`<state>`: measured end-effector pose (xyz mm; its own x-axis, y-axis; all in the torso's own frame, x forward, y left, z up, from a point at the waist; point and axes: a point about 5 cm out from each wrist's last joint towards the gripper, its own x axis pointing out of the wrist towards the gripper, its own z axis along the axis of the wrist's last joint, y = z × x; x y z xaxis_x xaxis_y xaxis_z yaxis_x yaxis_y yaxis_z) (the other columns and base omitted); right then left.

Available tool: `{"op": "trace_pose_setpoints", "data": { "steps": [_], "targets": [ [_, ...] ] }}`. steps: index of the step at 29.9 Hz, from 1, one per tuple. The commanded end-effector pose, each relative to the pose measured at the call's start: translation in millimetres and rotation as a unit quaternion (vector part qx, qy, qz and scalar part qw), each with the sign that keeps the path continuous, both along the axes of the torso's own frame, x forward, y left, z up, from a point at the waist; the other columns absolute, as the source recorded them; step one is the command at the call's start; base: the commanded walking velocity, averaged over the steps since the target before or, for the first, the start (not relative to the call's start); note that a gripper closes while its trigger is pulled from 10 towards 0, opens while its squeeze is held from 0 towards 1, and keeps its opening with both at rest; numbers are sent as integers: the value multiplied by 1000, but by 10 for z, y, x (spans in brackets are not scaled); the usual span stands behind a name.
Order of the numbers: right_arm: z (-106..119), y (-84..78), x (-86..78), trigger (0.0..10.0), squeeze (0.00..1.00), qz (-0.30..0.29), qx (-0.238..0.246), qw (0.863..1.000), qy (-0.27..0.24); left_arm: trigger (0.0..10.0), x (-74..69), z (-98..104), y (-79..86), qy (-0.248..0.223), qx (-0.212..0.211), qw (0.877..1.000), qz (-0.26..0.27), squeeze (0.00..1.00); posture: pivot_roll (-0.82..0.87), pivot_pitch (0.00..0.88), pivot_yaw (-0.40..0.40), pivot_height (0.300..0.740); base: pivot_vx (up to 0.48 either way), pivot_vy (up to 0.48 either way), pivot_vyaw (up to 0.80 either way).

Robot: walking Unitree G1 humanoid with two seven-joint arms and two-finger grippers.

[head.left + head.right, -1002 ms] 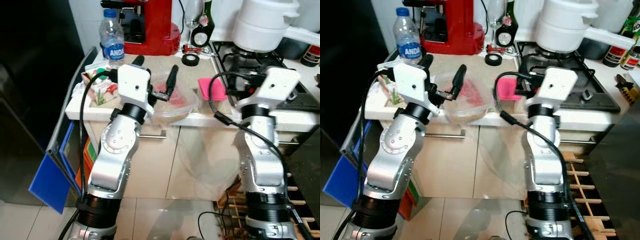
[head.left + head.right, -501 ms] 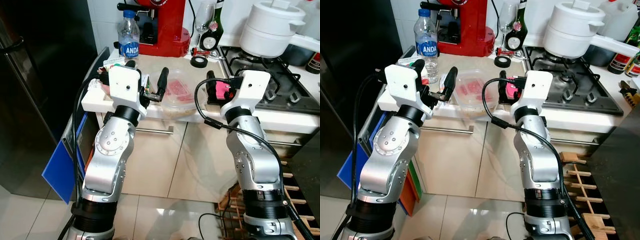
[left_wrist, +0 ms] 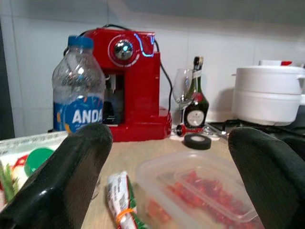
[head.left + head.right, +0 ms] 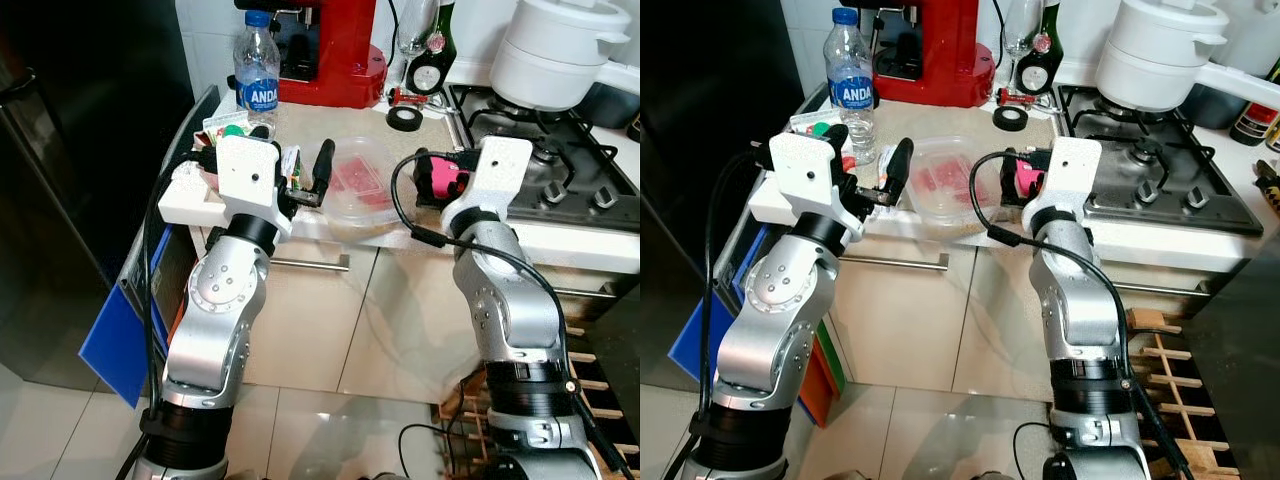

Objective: Restocking fridge

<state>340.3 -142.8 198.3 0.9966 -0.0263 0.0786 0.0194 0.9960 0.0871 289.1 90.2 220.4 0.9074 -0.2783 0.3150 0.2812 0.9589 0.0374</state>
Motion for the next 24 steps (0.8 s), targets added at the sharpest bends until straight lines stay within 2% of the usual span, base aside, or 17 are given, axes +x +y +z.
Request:
{"op": "trace_pose_setpoints", "data": {
  "steps": [1, 24],
  "targets": [
    [-2, -47, 20, 10000, 27, -11, 1, 1000, 5, 10000, -27, 53, 0, -11, 2, 1000, 1, 0, 46, 0, -48, 740, 0, 0, 0],
    [-83, -167, 32, 10000, 27, -55, -12, 997, 44, 10000, -33, 23, -7, 2, 5, 1000, -5, 0, 39, 0, -44, 740, 0, 0, 0]
  ]
}}
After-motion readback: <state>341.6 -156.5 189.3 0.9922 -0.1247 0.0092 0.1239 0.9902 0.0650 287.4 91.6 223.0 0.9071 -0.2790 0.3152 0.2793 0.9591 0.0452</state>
